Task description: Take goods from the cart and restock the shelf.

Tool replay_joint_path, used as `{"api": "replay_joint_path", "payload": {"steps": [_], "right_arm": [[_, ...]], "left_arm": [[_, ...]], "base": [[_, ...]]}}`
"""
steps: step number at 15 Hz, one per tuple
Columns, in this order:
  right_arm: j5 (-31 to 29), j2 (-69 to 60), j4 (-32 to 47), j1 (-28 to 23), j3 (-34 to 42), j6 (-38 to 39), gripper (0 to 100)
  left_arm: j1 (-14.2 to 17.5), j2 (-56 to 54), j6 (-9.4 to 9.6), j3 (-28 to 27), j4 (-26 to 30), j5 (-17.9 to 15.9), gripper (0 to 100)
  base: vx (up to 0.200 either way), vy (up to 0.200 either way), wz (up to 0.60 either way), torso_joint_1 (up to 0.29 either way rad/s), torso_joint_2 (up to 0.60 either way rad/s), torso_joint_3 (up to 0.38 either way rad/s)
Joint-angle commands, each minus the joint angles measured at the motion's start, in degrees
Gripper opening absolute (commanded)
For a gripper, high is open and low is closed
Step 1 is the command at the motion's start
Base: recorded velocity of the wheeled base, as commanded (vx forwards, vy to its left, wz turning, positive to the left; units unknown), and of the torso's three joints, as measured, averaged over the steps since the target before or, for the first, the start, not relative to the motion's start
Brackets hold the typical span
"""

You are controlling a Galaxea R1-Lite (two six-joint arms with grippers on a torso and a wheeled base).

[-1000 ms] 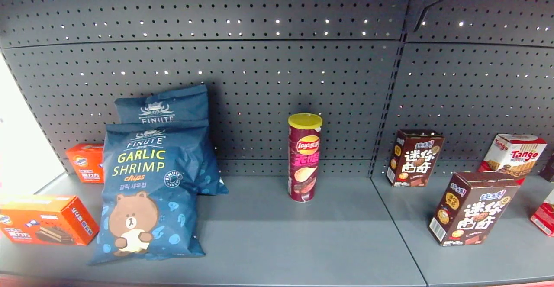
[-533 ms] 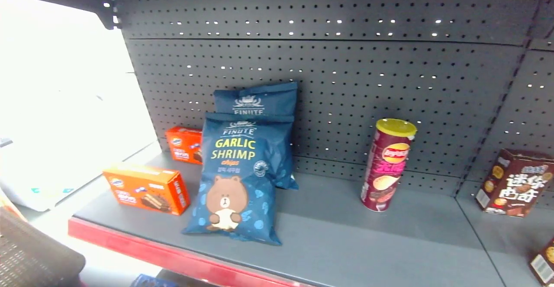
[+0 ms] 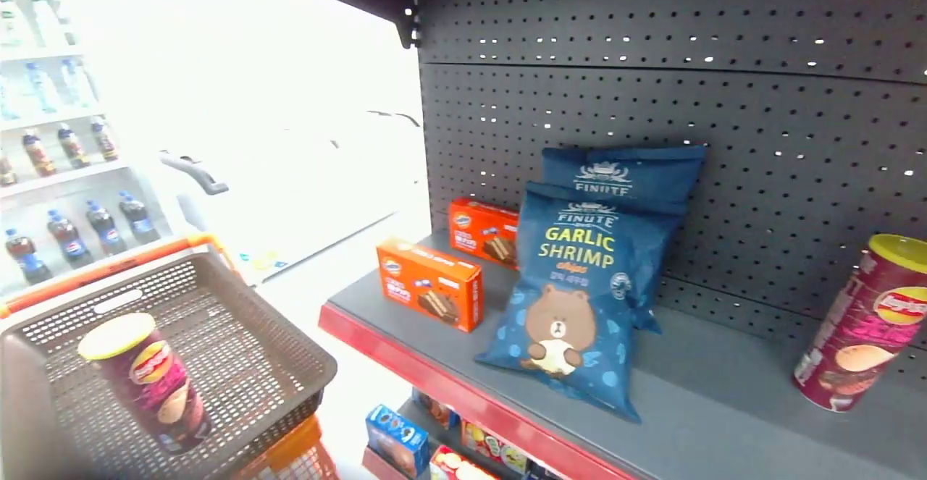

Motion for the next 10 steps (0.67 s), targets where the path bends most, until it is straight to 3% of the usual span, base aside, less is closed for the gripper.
{"api": "replay_joint_path", "payload": {"steps": [1,3,5,6,8,10], "right_arm": [[0.1,0.1,-0.1,0.0,0.0,0.0,100],[0.0,0.1,-0.1,0.0,0.0,0.0,100],[0.1,0.1,-0.1,0.0,0.0,0.0,100],[0.1,0.1,-0.1,0.0,0.0,0.0,100],[0.1,0.1,-0.1,0.0,0.0,0.0,100],[0.0,0.1,-0.1,0.0,0.0,0.0,100]], "left_arm": [[0.0,0.0,0.04,0.1,0.0,0.0,100],[0.0,0.0,0.22,0.0,0.0,0.0,100],[0.1,0.0,0.57,-0.2,-0.5,-0.3,100],[0.0,0.0,1.27,-3.1,0.0,-0.9,100],[-1.0,9.8,1.45,-18.0,5.2,-1.4,100],[-2.6,26.7,1.71,-34.0,7.4,-1.7,100]], "base": [[0.000,0.000,0.60,0.002,0.01,0.002],[0.000,0.000,0.60,0.002,0.00,0.005],[0.000,0.000,0.00,0.000,0.00,0.000],[0.000,0.000,0.00,0.000,0.00,0.000],[0.000,0.000,0.00,0.000,0.00,0.000],[0.000,0.000,0.00,0.000,0.00,0.000]]}}
